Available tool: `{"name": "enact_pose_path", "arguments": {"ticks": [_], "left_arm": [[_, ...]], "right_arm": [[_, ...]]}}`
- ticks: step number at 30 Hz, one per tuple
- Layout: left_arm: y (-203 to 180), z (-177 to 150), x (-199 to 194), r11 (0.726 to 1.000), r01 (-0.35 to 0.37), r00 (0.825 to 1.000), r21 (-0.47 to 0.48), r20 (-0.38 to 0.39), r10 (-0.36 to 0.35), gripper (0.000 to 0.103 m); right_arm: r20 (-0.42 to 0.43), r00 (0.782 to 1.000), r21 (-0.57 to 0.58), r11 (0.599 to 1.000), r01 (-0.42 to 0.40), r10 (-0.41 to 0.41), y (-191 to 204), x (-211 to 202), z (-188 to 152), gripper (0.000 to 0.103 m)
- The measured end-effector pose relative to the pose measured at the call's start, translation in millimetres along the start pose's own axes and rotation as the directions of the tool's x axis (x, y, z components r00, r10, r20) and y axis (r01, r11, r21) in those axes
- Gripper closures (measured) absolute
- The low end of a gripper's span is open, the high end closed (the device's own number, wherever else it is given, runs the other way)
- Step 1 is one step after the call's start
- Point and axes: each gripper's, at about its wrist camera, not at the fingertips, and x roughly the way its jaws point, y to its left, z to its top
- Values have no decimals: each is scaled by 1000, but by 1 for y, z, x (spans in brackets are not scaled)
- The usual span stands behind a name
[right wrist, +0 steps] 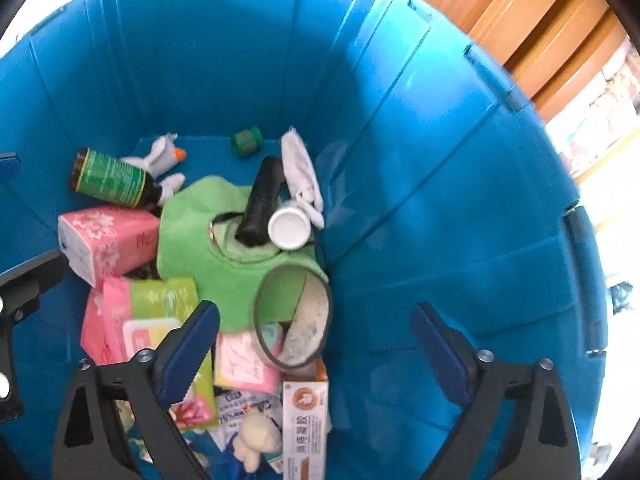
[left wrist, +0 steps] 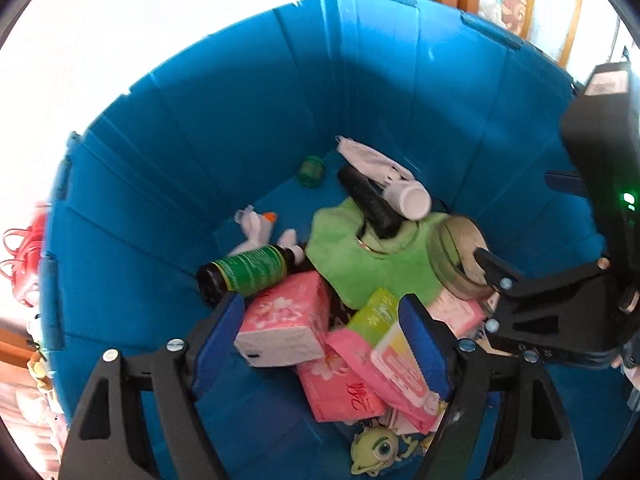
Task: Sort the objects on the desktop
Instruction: 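Carry the wipes pack and tape roll into the blue crate and release, then move both tools back over the table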
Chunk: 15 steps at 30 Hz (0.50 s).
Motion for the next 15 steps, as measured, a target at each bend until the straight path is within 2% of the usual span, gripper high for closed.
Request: {"name": "enact_pose_path", "arguments": {"ticks": [3, 6, 8, 12, 15], "left_arm": [[11, 2, -24, 998, -29, 994, -53, 104, 35, 24], [27, -1, -57, 994, 46, 986, -103, 162, -29, 24], [35, -8, -85, 991, 68, 975, -111, 216, -43, 24], [43, -35, -137, 995, 62, 945, -81, 326, -33, 24], [54, -68, -173, 993, 48, 910, -108, 415, 2, 23]], "right_arm": [[45, 999, 12, 1000, -6, 5, -1, -14, 3, 1], [109, 994, 29, 999, -23, 20, -2, -41, 2, 1], [159, 987, 40, 998, -42, 36, 2, -62, -2, 0], [245, 967, 40, 995, -86, 74, 15, -104, -16, 0], [323, 940, 26, 992, -122, 107, 30, -141, -35, 0]]}}
